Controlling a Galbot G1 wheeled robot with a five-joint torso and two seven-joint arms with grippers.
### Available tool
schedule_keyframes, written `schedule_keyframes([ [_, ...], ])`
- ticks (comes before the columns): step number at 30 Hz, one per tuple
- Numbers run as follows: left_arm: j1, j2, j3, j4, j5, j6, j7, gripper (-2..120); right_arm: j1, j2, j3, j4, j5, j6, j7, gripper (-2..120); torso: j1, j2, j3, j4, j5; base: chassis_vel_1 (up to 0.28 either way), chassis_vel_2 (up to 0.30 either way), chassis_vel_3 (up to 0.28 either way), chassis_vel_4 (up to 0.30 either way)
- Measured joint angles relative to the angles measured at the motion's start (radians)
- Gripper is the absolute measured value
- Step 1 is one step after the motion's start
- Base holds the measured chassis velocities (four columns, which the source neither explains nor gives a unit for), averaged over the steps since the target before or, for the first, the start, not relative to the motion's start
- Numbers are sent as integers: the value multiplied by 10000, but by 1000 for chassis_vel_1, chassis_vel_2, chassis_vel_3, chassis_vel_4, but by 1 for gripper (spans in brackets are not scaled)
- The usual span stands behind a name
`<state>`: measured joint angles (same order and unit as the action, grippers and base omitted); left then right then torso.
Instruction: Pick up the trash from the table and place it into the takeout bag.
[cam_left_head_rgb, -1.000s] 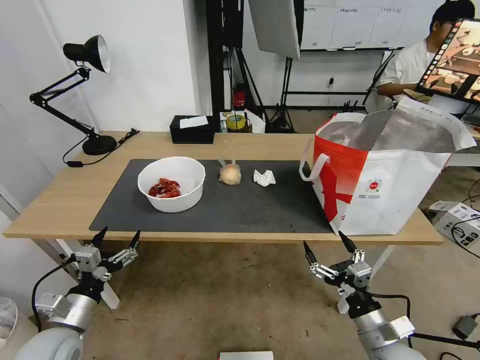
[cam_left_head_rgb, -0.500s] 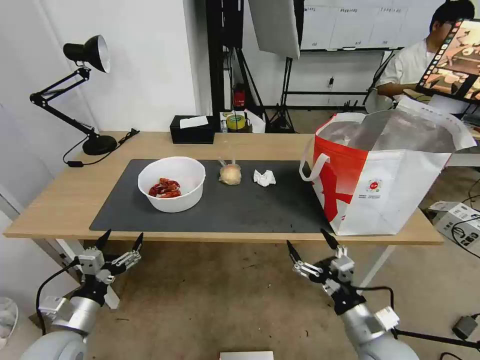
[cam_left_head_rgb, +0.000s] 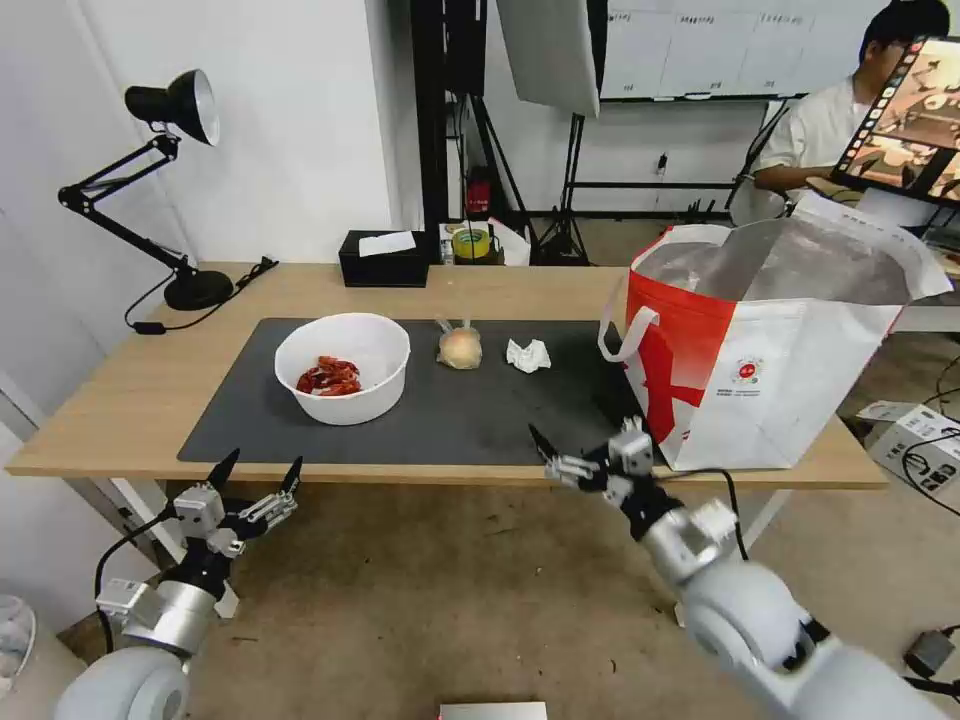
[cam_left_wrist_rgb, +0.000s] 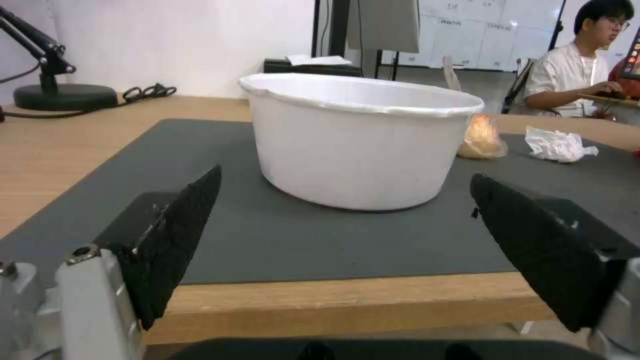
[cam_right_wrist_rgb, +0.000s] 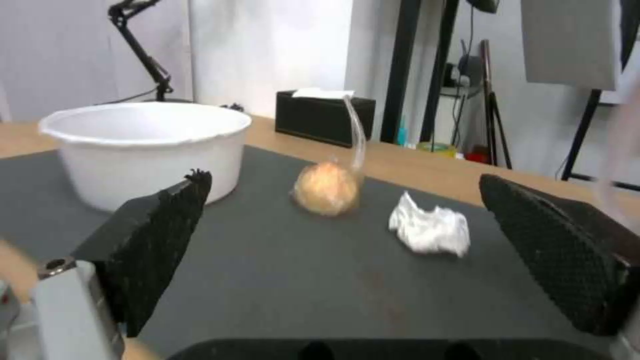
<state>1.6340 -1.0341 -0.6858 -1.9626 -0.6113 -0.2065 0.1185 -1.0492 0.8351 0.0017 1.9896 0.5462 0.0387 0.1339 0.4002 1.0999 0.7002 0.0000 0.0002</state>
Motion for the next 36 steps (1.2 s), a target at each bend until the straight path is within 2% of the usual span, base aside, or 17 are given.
schedule_keyframes([
  [1,0,0,0,0,0,0,0,100,0,0,0,0,0,0,0,100,0,0,0,0,0,0,0,0,0],
  [4,46,-3,4,9,233,-2,-10,100,1703,321,-1295,-775,619,-575,558,100,1,0,0,1,-2,0,0,0,0],
  [6,52,-9,11,10,268,-2,-6,100,1846,380,-1422,-864,664,-638,625,100,0,0,0,1,-1,0,0,0,0],
  [9,94,-99,63,48,444,-27,-6,100,3014,996,-2319,-1553,1084,-1555,1747,100,0,0,0,2,-3,0,0,0,0],
  [10,94,-99,63,48,444,-27,-6,100,3014,996,-2319,-1553,1084,-1555,1747,100,0,0,0,2,-3,0,0,0,0],
  [13,95,-109,81,78,479,-58,-5,100,3964,1686,-2806,-2150,2006,-2483,3666,100,0,0,-1,1,-3,0,0,0,0],
  [15,94,-113,80,85,480,-60,-7,100,4148,1829,-2864,-2317,2089,-2617,3971,100,0,0,0,2,-3,0,0,0,0],
  [17,96,-133,80,113,480,-70,-6,100,4668,2251,-2992,-2761,2565,-3028,5149,100,0,0,-1,1,-3,0,0,0,0],
  [18,96,-133,80,113,480,-70,-6,100,4668,2251,-2992,-2761,2565,-3028,5149,100,0,0,-1,1,-3,0,0,0,0],
  [21,97,-163,84,129,487,-94,-8,100,5257,2638,-3092,-3257,3564,-3410,6432,100,0,0,-1,1,-4,0,0,0,0],
  [28,76,-211,92,169,519,-160,-5,100,6024,3196,-3347,-4345,3881,-3690,7240,100,-1,0,-1,-1,-3,0,0,0,0],
  [36,79,-152,-34,278,523,-253,-9,100,6493,3765,-3481,-5472,4003,-3919,7297,100,-1,0,-1,0,-4,0,0,0,0],
])
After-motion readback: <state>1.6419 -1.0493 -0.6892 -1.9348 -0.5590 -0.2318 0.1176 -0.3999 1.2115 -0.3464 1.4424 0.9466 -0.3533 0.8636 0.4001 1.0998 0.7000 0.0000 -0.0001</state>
